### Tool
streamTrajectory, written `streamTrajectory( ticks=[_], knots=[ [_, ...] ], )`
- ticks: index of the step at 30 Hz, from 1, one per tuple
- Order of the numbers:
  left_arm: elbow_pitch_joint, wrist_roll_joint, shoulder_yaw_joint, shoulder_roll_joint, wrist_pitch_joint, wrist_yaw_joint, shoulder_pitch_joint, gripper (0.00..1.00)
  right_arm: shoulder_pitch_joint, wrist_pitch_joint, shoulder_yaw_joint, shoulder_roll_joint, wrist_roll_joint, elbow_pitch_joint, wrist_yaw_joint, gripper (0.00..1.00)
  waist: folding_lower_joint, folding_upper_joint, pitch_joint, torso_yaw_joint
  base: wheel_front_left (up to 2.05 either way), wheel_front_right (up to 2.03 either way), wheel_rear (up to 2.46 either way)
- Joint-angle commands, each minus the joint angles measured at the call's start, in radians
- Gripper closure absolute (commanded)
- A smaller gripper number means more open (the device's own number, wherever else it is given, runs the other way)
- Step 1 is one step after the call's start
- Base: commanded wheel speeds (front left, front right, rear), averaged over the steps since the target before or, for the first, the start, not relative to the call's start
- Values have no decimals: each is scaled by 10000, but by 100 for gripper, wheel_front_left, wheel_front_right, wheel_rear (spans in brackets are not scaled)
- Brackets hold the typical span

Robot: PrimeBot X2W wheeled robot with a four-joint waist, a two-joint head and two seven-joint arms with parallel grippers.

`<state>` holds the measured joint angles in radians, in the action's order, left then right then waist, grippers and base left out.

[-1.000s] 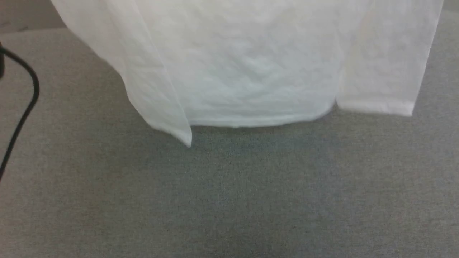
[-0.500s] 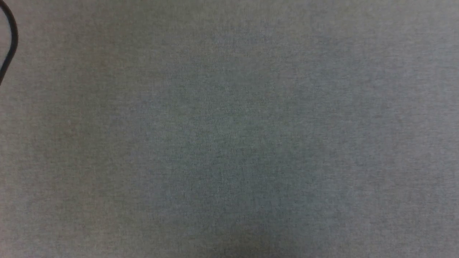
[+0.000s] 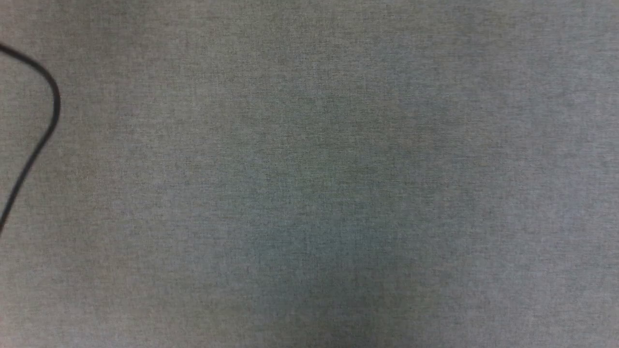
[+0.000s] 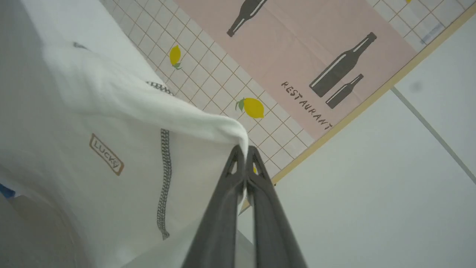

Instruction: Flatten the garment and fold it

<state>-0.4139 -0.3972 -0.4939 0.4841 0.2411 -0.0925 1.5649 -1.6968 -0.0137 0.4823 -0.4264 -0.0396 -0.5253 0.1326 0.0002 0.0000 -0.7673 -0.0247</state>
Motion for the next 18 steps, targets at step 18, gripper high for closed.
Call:
streamTrajectory(
  ticks=[18],
  knots=[
    [5943,-582,-897,1998,-727,-851,-7521,100,8342,-2176,-1652,-1592,2082,7198,-19,100,-2,0,2227,-28,0,0,0]
  ],
)
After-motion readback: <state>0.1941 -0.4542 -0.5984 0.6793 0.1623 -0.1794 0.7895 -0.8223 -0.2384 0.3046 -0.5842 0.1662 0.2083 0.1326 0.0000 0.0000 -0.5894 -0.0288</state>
